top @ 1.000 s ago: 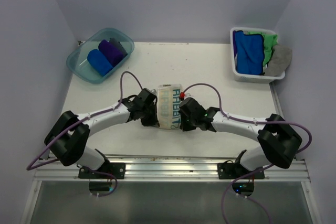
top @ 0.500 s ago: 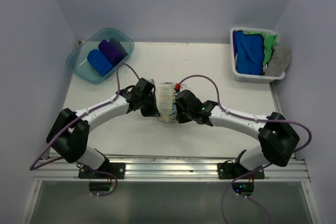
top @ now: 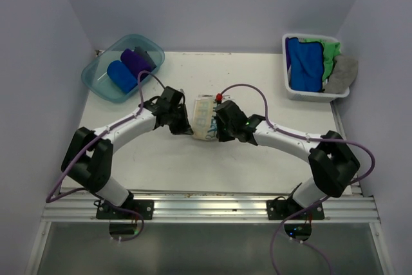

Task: Roll the towels
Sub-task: Roll the towel

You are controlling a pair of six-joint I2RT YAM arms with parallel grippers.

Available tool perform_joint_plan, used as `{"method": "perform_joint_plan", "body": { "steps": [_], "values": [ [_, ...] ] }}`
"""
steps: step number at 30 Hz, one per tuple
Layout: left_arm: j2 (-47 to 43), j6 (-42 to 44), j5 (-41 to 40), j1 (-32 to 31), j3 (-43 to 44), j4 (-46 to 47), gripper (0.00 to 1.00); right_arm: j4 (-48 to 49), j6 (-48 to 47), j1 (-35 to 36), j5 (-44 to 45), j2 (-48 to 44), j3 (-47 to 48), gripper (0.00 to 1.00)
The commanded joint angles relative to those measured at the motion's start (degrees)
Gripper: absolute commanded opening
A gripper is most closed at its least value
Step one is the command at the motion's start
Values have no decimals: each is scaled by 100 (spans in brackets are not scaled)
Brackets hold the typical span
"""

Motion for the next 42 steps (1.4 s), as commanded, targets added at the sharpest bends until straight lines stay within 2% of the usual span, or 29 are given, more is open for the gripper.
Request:
{"method": "perform_joint_plan", "body": {
  "steps": [1, 6, 10, 14, 19, 23, 29, 31, 34, 37, 39, 42],
  "values": [
    [123, 188, 167, 93, 346, 87, 0, -2, -110, -117, -124, 57, 334, 0],
    [193, 214, 421, 93, 189, 158, 0, -11, -93, -152, -264, -4, 264, 0],
    [-8, 162, 808, 84, -461, 430, 0, 85, 100, -117, -633, -145, -165, 0],
    [-298, 153, 818, 58, -1102, 413, 0, 121, 285, -38, -730, -330, -763, 0],
    [-518, 197, 774, -39, -1289, 316, 0, 103, 382, 67, -871, -602, -1098, 0],
    [-475, 206, 756, -74, -1359, 342, 0, -125, 180, 216, -731, -716, -1002, 21],
    [-519, 258, 651, -83, -1315, 237, 0, -423, -233, 374, -257, -883, -730, 32],
    [-545, 285, 598, -83, -1289, 193, 0, -477, -469, 471, 76, -884, -633, 33],
    [-493, 355, 545, -65, -1236, 140, 0, -442, -1056, 866, 411, -717, -317, 35],
    [-449, 417, 466, -39, -1201, 87, 0, -231, -1829, 1393, 974, -384, -53, 42],
    [-457, 452, 466, 5, -1210, 70, 0, 32, -2339, 1710, 1106, -129, 62, 47],
    [-457, 504, 431, 58, -1201, 35, 0, 392, -2720, 1965, 1256, 153, 88, 48]
  ]
}}
